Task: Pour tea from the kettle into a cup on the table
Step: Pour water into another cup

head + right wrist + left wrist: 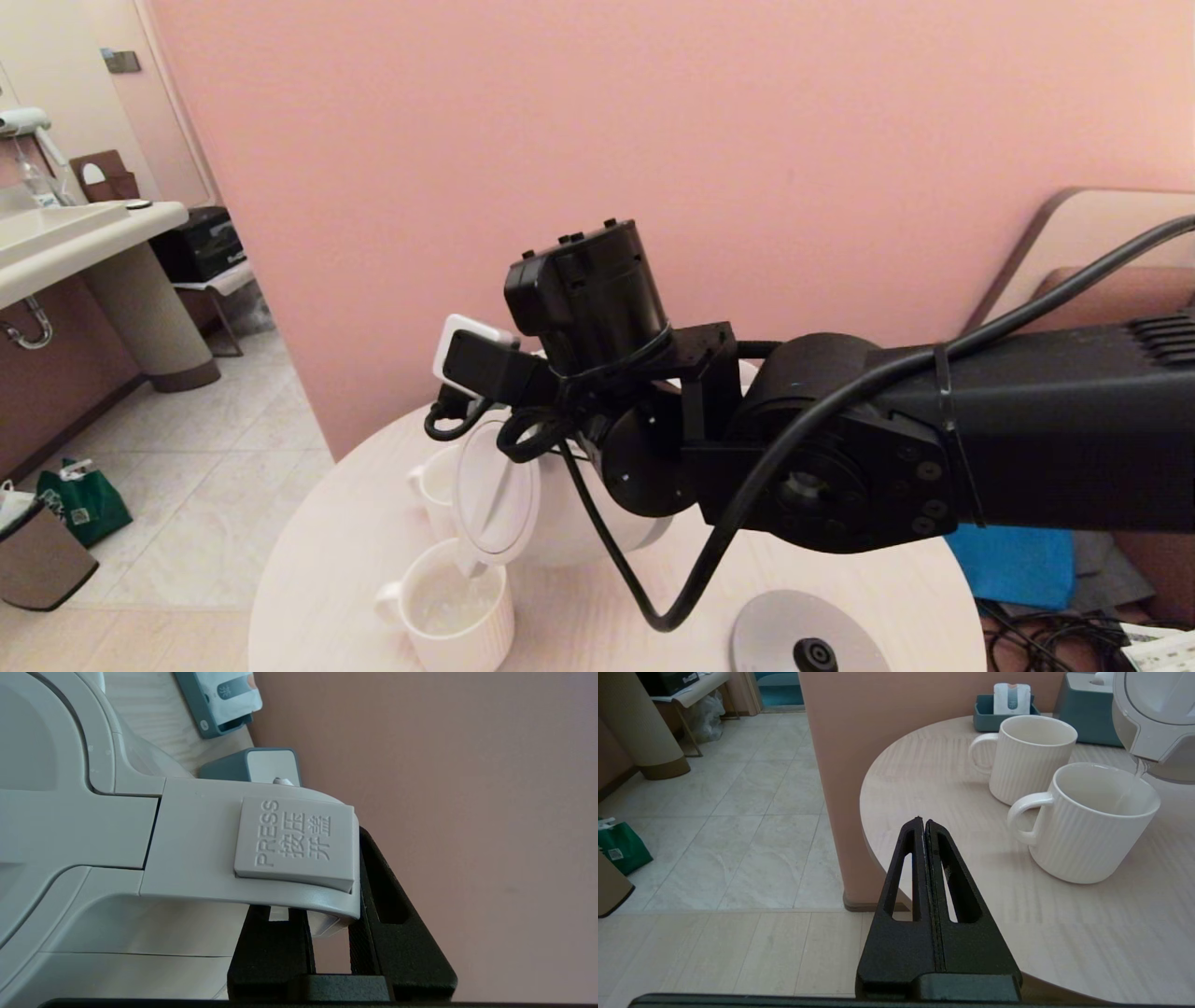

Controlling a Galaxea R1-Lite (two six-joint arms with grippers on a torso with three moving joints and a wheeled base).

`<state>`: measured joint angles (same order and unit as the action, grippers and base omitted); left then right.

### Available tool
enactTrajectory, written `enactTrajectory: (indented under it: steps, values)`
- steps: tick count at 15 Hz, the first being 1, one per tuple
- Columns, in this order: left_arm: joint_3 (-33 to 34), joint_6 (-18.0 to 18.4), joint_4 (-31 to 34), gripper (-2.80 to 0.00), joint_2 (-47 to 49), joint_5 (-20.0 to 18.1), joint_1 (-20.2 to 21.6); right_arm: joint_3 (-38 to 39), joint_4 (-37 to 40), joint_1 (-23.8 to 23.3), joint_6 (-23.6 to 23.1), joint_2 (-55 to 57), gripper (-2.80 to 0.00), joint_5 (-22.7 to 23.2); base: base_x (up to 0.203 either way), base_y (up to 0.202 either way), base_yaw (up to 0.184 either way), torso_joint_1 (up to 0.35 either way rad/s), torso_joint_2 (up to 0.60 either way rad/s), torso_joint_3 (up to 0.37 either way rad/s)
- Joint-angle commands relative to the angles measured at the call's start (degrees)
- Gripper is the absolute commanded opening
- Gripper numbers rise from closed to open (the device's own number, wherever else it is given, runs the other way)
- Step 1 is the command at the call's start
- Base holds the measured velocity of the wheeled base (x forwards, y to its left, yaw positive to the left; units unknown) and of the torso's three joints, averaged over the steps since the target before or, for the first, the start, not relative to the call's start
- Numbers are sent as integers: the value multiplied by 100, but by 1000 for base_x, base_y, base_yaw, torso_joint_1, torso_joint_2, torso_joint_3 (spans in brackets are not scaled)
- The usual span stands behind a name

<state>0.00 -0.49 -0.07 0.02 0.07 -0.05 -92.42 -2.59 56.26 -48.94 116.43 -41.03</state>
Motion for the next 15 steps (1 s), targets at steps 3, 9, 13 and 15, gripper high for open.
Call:
enactTrajectory:
  steps: [3, 9, 13, 15]
  values:
    - [0, -3, -2, -280, -2, 1, 2, -4, -5, 34, -45, 55, -280, -24, 0, 0, 0, 0, 0, 0]
    - [0, -4, -2, -280, 1, 1, 2, -4, -2, 52, -89, 90, -280, -146, 0, 0, 0, 0, 0, 0]
    - [0, 1, -2, -280, 5, 1, -3, -4, 4, 52, -98, 100, -280, -151, 0, 0, 0, 0, 0, 0]
    - [0, -4, -1, -280, 2, 1, -1, -4, 4, 52, -98, 108, -280, -151, 0, 0, 0, 0, 0, 0]
